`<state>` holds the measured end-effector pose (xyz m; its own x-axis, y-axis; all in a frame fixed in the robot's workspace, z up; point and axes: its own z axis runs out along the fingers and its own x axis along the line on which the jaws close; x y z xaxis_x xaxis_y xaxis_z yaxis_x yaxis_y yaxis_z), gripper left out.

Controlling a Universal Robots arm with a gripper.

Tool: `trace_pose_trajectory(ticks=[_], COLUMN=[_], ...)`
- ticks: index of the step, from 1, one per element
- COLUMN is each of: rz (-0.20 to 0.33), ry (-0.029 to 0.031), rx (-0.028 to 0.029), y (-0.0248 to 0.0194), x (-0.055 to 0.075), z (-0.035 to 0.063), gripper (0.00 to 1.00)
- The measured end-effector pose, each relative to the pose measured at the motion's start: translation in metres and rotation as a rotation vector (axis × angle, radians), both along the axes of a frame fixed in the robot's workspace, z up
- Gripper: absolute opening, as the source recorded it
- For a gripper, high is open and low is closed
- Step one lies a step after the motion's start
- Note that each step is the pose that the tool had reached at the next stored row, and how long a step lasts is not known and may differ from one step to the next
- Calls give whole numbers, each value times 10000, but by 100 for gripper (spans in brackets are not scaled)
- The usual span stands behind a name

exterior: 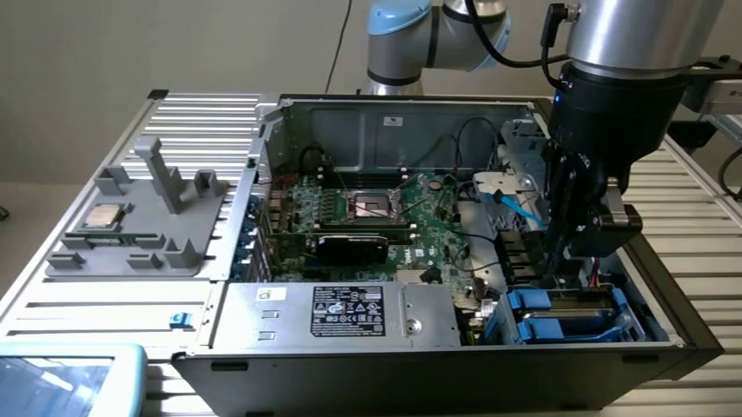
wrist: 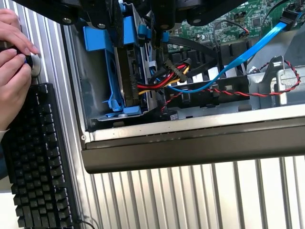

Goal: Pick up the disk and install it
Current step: 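Insert the first disk wire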

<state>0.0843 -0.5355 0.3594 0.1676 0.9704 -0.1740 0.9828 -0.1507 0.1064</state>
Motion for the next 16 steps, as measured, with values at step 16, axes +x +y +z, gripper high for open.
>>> trace_pose_trajectory(ticks=[16], rz=[0], ry=[-15], rx=[-3], y=[3], x=[0], z=[1], gripper=[18])
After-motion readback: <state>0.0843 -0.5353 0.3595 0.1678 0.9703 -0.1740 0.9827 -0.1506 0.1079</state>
